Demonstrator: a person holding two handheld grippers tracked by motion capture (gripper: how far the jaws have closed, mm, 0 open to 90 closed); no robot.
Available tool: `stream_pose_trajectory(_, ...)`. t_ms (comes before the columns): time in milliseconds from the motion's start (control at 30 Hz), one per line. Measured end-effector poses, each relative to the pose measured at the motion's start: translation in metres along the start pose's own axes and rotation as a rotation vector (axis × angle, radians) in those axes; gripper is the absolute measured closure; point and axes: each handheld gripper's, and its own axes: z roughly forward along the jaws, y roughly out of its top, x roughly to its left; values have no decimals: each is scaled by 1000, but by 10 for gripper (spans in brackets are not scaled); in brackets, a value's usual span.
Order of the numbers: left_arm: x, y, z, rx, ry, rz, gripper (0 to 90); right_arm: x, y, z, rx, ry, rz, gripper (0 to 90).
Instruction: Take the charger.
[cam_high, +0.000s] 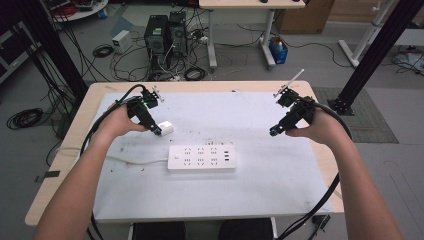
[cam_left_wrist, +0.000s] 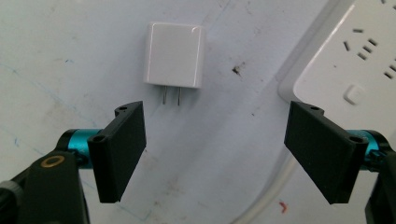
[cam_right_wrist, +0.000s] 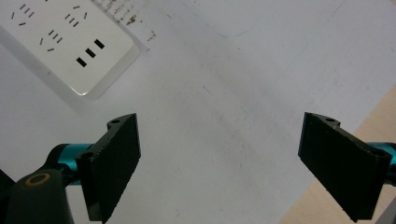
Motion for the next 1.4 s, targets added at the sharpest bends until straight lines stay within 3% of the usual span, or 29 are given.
stream_pose_trajectory(233,17,11,34,50,2,-4,209,-3,-2,0,-11,3,-1,125)
stream_pose_trajectory(533,26,17,55,63,11,-3,214,-8,-7,-1,-27,5,18,125)
stream_pose_trajectory(767,30,20,65,60,8,-6,279,-8,-10,4,-23,17,14,125)
stream_pose_trajectory(1000,28,23,78,105,3,19,367,-10,-12,7,-13,17,15,125)
stream_pose_trajectory(1067,27,24,79,115,8,31,420,-11,-12,8,-13,20,15,125)
stream_pose_trajectory(1300,28,23,77,115,23,30,426,-11,-13,9,-9,19,25,125)
stream_pose_trajectory(1400,22,22,63,92,20,38,425,-11,-12,10,4,19,31,127)
